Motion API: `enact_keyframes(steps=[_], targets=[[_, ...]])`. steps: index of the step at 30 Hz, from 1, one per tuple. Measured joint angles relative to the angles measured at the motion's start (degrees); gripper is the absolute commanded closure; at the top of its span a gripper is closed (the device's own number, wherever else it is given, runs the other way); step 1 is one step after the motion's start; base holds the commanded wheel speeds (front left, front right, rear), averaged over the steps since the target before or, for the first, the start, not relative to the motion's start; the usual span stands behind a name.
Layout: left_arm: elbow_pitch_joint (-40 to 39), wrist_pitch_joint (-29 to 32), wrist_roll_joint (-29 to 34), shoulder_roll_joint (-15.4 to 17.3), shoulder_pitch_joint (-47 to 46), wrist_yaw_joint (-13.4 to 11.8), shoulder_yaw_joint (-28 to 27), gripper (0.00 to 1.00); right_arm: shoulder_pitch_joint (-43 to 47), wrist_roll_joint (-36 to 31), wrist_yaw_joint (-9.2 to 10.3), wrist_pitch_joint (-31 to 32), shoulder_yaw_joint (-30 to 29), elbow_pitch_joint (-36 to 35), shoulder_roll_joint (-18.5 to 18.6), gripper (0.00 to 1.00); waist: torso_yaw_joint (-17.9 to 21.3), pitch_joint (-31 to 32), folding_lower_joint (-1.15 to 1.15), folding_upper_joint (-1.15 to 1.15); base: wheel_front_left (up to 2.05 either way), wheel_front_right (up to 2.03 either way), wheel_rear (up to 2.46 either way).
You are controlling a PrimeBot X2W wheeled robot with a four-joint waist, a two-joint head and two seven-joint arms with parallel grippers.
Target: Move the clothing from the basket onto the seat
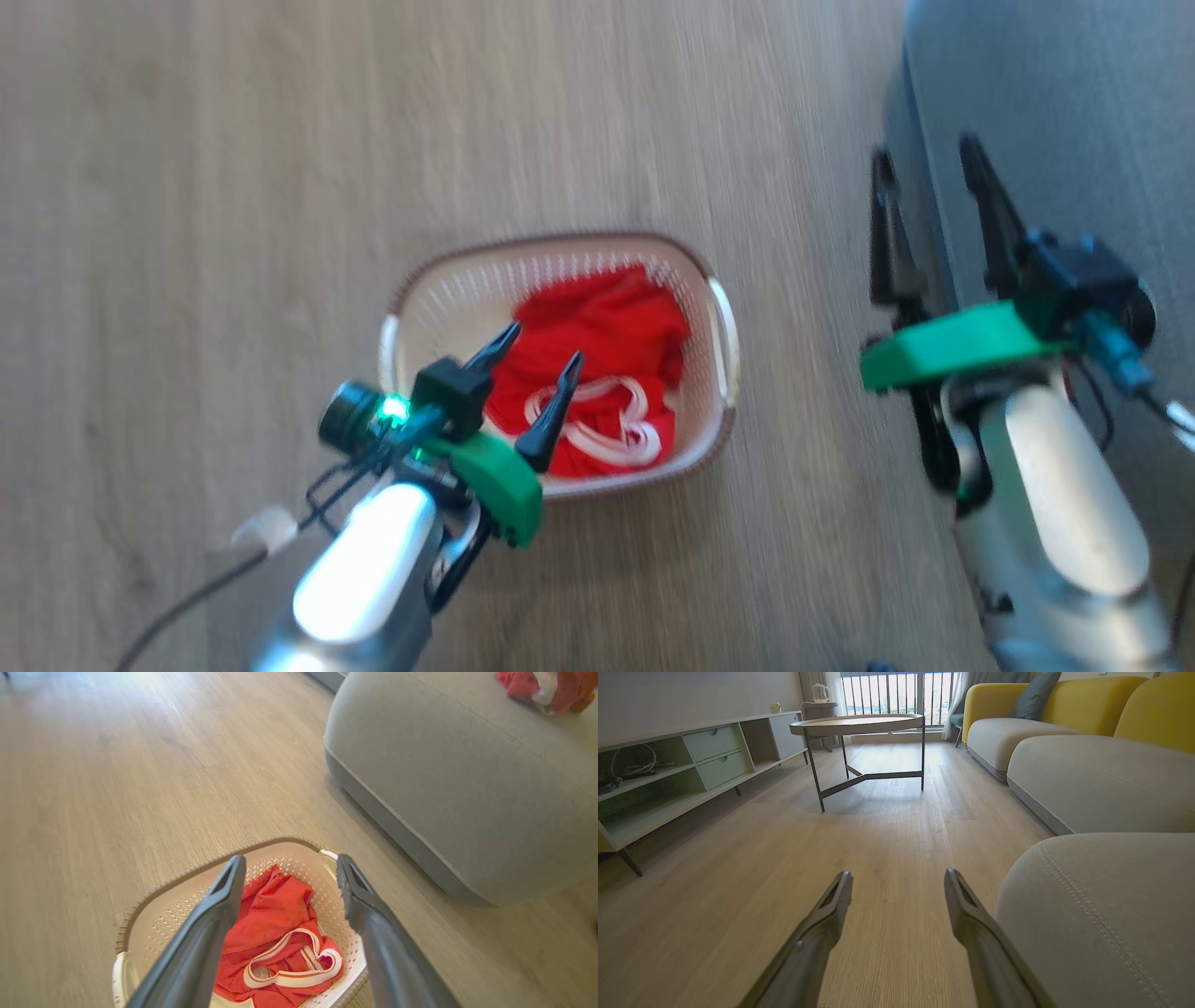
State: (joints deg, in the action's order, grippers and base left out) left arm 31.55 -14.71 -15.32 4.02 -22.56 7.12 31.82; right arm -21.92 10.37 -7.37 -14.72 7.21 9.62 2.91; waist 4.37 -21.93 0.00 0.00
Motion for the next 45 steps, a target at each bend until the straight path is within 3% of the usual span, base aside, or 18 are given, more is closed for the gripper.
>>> enact_keyframes(steps=[10,25,35,45], targets=[[5.1,0.0,-3.0,4.7,-12.8,0.0,13.6,0.00,-8.5,2.4,0.00,0.0,3.4,-3.2,0.0,0.00,4.9,-13.2,0.01,0.00,0.00,0.00,0.00],[15.1,0.0,-5.9,7.8,-22.9,0.0,21.7,0.00,-14.9,5.7,0.01,0.0,5.6,-7.0,0.1,0.00,10.9,-26.1,0.01,0.00,0.00,0.00,0.00],[24.0,3.4,-15.3,7.3,-26.2,0.0,29.2,0.00,-15.6,9.0,0.01,0.0,6.4,-7.7,0.0,0.00,15.0,-30.5,0.01,0.00,0.00,0.00,0.00],[26.7,2.6,-17.8,6.9,-31.7,0.0,35.3,0.00,-15.6,10.8,0.01,0.0,6.6,-8.2,0.0,0.00,17.3,-31.9,0.01,0.00,0.00,0.00,0.00]])
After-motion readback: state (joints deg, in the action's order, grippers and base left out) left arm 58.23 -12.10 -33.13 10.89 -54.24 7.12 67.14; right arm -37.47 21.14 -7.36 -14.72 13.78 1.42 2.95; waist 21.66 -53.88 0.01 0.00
